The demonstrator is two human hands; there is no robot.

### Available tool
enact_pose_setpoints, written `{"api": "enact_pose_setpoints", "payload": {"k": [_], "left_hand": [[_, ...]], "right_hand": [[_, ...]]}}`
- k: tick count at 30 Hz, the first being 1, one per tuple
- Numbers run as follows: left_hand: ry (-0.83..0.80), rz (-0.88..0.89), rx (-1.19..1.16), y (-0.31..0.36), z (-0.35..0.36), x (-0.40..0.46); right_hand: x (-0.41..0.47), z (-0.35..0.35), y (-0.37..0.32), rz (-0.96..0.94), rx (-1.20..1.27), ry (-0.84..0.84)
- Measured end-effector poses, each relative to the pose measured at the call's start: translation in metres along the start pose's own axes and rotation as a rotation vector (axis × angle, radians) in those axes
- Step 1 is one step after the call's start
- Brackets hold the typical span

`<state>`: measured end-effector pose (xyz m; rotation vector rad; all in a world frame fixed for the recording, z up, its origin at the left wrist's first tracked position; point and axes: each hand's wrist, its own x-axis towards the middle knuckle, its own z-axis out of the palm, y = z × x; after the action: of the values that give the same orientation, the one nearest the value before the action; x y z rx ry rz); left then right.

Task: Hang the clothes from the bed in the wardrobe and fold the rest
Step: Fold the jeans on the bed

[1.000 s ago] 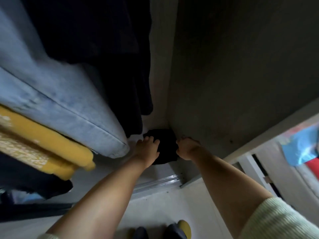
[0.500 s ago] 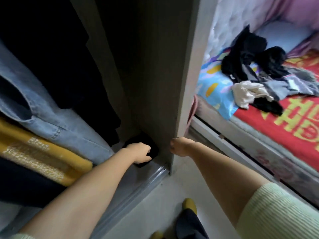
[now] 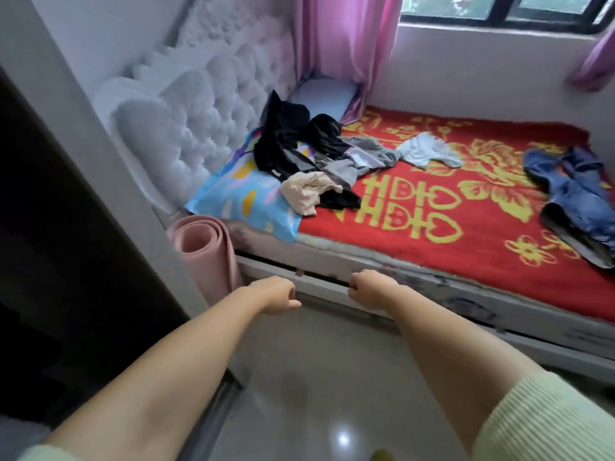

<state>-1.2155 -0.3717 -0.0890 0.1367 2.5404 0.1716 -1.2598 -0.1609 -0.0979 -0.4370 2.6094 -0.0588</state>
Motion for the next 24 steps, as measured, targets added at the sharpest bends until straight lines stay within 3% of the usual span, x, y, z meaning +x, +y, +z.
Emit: {"api": "enact_pose_setpoints", "payload": {"k": [7,15,24], "left_hand": [[-0.004,0.079,-0.030,0.119,-0.031,0.087],[-0.030,0.176,0.033,0.256,-0.067,0.172],[-0.078,0.370,0.124,0.411,-0.091,0.272]], "right_hand": [[0.005,-0.023,0.148,0.102,0.027,-0.059],[-0.002,-0.048,0.302,0.177,0.113,0.035],[-0.026,-0.038,0.470,0.420,0.249,0.006]]}}
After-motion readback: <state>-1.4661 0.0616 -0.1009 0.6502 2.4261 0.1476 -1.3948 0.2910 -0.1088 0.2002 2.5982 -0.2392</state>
